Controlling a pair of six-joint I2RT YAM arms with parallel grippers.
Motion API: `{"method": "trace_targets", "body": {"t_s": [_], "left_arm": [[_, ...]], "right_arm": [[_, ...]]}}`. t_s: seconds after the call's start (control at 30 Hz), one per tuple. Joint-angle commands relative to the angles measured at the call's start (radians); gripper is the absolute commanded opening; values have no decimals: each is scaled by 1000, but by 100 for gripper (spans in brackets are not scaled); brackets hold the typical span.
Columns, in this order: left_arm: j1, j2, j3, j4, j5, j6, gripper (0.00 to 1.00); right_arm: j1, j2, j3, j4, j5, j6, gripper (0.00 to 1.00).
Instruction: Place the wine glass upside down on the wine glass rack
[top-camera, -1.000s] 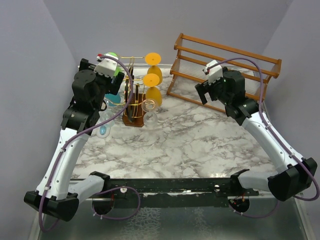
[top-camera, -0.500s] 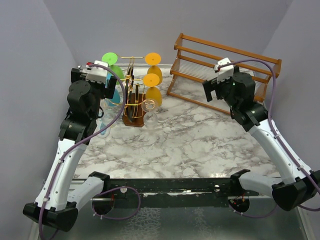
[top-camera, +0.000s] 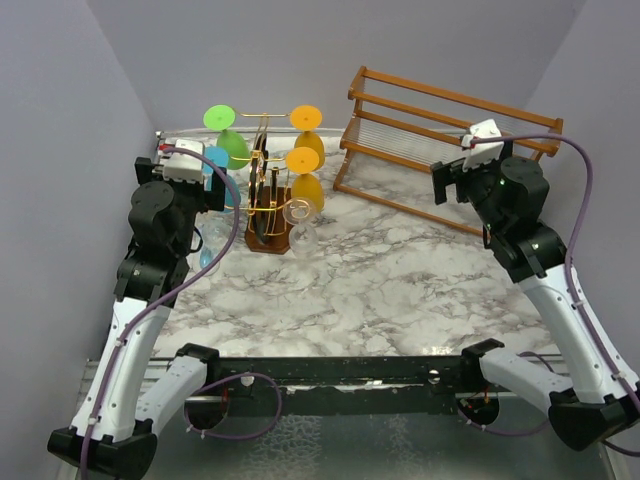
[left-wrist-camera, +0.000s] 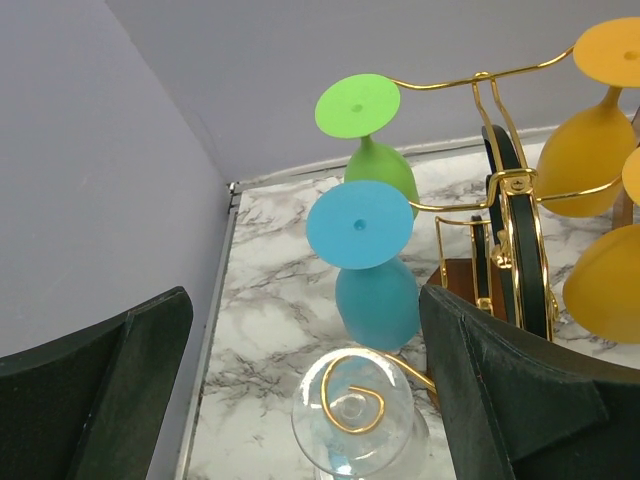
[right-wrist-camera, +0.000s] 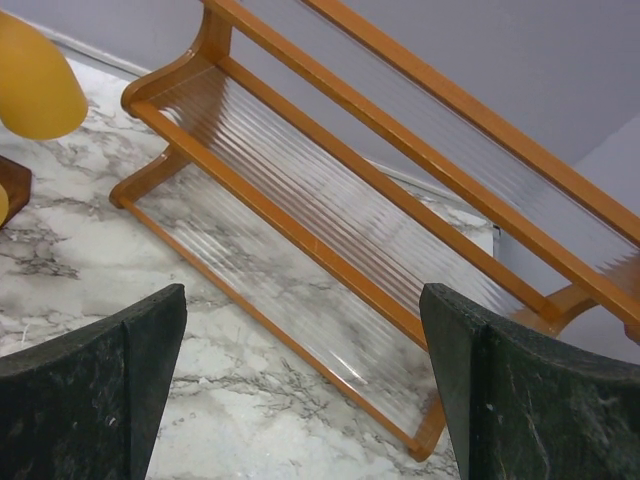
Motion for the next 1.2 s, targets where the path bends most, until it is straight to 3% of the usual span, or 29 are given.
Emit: {"method": "trace_targets", "body": {"t_s": [0.0,0.4,0.8,1.0,1.17], "left_arm": [[25,-33,-22,18,56,-43,99],[32,1,40,-5,24,-22,96],[33,20,138,-110,133,-11,91],[45,34,181,-149,236,-13,99],[54,35,167,-136,256,-18,99]], "right_arm": [[-45,-56,-10,-12,-53,7,100],[-81,-126,-46,-8,-99,-38,99],[-94,-122,-30,-36,-164,-40,100],[-104,-147,-48,-22,-160,-37,100],[-112,-164,-81,14,-142,-29,100]]}}
